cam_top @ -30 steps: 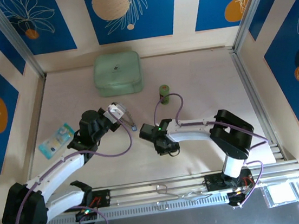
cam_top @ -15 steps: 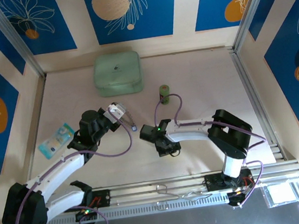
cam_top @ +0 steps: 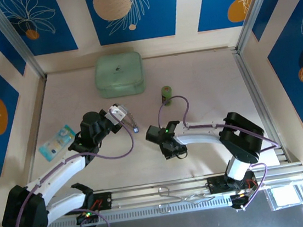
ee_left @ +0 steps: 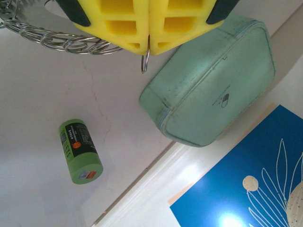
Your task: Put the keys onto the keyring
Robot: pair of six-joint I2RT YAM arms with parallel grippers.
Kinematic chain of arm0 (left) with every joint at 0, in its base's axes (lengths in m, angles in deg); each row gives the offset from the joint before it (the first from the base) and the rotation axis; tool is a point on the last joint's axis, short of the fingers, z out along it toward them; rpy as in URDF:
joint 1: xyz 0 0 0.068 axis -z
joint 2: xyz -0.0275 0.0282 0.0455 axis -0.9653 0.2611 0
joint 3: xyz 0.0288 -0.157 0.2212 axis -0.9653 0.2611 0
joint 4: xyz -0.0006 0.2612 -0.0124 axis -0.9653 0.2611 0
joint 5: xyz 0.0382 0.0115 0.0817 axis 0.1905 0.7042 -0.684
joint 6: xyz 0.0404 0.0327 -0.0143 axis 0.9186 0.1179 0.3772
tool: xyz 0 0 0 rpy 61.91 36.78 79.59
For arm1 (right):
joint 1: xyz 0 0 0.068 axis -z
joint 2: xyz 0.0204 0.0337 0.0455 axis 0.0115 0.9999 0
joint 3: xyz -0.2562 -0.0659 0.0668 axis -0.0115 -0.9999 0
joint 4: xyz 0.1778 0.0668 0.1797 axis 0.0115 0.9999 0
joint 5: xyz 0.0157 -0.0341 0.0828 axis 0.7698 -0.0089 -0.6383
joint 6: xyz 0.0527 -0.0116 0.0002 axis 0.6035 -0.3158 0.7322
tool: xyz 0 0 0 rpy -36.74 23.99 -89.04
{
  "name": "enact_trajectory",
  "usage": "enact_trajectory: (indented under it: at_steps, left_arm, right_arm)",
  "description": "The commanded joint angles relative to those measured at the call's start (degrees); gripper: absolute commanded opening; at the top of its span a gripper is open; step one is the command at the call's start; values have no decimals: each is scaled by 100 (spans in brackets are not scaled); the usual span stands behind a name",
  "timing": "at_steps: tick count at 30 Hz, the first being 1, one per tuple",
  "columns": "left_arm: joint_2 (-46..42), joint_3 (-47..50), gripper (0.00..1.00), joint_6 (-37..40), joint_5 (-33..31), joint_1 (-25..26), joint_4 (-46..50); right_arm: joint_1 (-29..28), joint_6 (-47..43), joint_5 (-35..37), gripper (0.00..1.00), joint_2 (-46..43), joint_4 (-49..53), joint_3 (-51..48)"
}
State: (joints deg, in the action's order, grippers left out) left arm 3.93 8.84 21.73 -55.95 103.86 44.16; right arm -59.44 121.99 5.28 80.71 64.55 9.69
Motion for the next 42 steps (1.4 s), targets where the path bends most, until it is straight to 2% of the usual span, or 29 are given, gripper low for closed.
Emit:
enact_trajectory:
  at_steps: [1,7,14,25,42]
  left_arm:
    - [-45,14,0,100,28,-34,-279]
    - [-49,17,0,108,51,-34,-271]
    - [-39,15,0,109,51,-34,-263]
    - [-39,8,0,117,60,-34,-253]
    - [-30,4,0,113,60,-34,-253]
  right_arm:
    - [59,41,-97,42,28,135,130]
    - [137,254,52,39,-36,279,33]
    - [314,190,-327,33,-151,-87,-167]
    - [359,174,-419,24,-115,-216,-226]
    - [239,70,-38,24,6,166,110]
